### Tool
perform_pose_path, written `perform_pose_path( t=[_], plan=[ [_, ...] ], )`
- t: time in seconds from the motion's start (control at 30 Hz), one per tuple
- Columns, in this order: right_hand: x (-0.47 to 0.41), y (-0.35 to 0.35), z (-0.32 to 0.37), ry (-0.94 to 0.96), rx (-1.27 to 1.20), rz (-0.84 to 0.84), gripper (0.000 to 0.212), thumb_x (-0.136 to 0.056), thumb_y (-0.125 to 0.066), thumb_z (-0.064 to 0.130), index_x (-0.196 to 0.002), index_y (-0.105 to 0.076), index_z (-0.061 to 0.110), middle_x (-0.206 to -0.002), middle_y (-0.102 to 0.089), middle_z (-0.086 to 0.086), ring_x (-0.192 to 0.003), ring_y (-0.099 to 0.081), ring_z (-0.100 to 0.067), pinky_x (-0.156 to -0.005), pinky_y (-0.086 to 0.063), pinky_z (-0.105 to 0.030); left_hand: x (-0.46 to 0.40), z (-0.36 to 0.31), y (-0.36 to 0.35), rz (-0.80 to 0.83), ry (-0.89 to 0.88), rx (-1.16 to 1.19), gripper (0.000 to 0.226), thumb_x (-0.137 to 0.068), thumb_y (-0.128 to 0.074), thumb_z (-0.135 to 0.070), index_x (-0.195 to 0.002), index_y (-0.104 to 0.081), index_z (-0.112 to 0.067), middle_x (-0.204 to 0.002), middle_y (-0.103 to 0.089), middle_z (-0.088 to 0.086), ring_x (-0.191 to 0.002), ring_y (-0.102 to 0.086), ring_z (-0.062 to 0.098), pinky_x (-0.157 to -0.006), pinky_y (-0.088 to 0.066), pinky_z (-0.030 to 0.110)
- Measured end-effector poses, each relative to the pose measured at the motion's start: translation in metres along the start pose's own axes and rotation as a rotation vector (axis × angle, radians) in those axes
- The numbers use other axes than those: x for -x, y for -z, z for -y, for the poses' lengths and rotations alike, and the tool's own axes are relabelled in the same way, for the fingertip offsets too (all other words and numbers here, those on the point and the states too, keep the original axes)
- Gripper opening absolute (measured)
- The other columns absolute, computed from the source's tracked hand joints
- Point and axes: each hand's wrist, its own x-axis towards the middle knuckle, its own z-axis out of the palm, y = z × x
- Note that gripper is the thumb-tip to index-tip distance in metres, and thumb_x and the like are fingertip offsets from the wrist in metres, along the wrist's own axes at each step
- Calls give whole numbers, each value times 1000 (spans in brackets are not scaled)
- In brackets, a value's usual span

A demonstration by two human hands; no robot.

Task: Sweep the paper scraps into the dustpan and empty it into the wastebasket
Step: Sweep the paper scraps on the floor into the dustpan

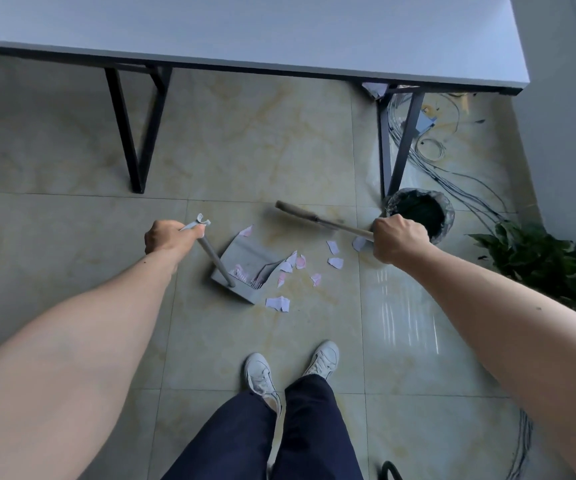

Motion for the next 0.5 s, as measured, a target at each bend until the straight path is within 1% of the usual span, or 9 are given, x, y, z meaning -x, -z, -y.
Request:
perform_pose_path(
  t=[0.07,0.13,0.2,0.23,0.27,0.33,0.37,0.43,0.5],
  plan=[
    [-6,-2,18,28,19,10,25,-91,-50,4,-113,-63,7,-93,-60,-10,-90,-62,-31,-67,-42,-34,-1,3,0,-4,1,2,44,-63,-72,-38,-81,-70,3,-71,-55,7,-67,-46,24,-57,-34,27],
    [-13,-5,37,51,36,24,26,-91,-52,4,-114,-64,7,-106,-64,-12,-100,-64,-32,-69,-46,-35,-1,6,-1,-2,8,11,39,-66,-73,-36,-82,-72,0,-74,-58,8,-70,-50,25,-57,-36,26],
    [-17,-7,58,71,65,42,30,-92,-49,2,-117,-64,8,-109,-64,-12,-104,-63,-32,-73,-50,-36,-3,12,-2,-3,20,27,39,-68,-73,-35,-83,-71,0,-74,-57,7,-69,-49,25,-54,-34,25],
    [-18,-8,66,83,82,49,30,-92,-48,2,-116,-64,8,-106,-64,-11,-103,-64,-31,-73,-50,-35,-3,14,-3,-6,17,31,39,-68,-73,-36,-82,-71,0,-72,-56,7,-68,-48,25,-52,-33,25],
    [-19,-9,74,101,103,51,29,-92,-48,3,-115,-64,9,-96,-63,-9,-100,-64,-30,-73,-51,-34,-4,15,-3,-7,12,31,38,-69,-72,-37,-78,-69,-1,-69,-54,6,-67,-48,26,-51,-32,25],
    [-20,-5,87,142,150,43,24,-91,-50,4,-108,-65,10,-74,-51,-3,-87,-63,-27,-74,-53,-32,-4,16,-4,-6,-3,15,34,-71,-72,-39,-67,-63,-6,-64,-50,5,-67,-48,26,-50,-31,26],
    [-20,-1,91,162,173,46,22,-90,-51,3,-104,-65,11,-68,-47,-1,-81,-61,-26,-72,-52,-30,-4,16,-4,-9,-9,8,34,-71,-71,-39,-63,-59,-9,-62,-49,5,-67,-48,26,-51,-31,26],
    [-18,10,94,180,210,60,21,-84,-54,0,-97,-65,13,-68,-49,-1,-75,-59,-24,-66,-47,-27,-4,17,-4,-12,-14,1,36,-72,-71,-40,-57,-54,-11,-62,-49,4,-68,-48,26,-56,-34,25],
    [-14,26,91,179,232,69,22,-82,-56,-1,-96,-65,12,-73,-55,-2,-77,-63,-25,-63,-44,-27,-3,20,-4,-7,-24,-8,38,-72,-71,-40,-56,-53,-10,-63,-49,5,-69,-48,26,-59,-37,29]
  ],
)
